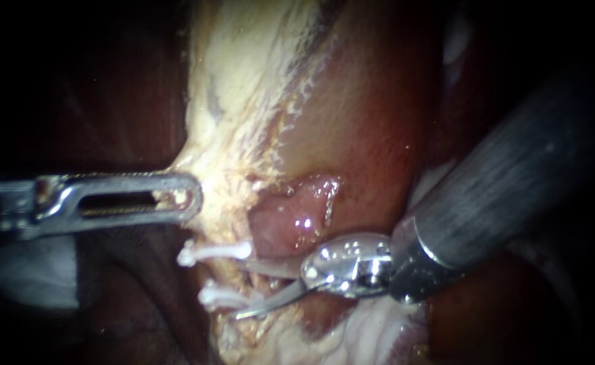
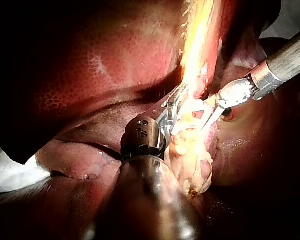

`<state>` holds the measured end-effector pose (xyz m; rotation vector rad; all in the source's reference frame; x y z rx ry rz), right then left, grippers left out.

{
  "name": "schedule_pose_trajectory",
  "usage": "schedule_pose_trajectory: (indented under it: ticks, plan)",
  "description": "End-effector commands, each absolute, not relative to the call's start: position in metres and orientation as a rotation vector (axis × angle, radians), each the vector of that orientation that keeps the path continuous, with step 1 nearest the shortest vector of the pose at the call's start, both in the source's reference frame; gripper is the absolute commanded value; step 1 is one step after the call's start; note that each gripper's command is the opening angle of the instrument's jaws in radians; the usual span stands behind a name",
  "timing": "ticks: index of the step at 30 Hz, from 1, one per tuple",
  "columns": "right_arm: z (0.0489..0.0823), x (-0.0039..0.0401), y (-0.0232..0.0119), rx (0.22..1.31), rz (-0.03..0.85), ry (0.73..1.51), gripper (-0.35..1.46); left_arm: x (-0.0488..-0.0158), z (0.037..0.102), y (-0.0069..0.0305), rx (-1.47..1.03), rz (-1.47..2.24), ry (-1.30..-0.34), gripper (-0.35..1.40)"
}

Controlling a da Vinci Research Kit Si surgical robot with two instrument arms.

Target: Go to the cutting position left tube

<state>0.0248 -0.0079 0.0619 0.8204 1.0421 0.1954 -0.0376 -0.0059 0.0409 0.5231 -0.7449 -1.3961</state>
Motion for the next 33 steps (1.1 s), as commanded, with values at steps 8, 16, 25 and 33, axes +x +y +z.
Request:
schedule_pose_trajectory:
  ticks: [8, 16, 25, 33]
  plan:
    - [0.0626, 0.0264, -0.0079, 0.842, 0.164, 1.052, 1.4, -0.0377, 0.0408, -0.006, 0.522, -1.397, -0.744, -0.35]
    - [0.0614, 0.0275, -0.0084, 0.87, 0.107, 1.069, 1.4, -0.0377, 0.0407, -0.0061, 0.522, -1.397, -0.744, -0.35]
    - [0.0612, 0.0294, -0.0084, 0.899, 0.047, 1.119, 1.33, -0.0377, 0.0407, -0.0061, 0.522, -1.398, -0.748, -0.35]
    - [0.0621, 0.0308, -0.008, 0.914, 0.074, 1.147, 1.3, -0.0378, 0.0407, -0.0061, 0.522, -1.398, -0.748, -0.35]
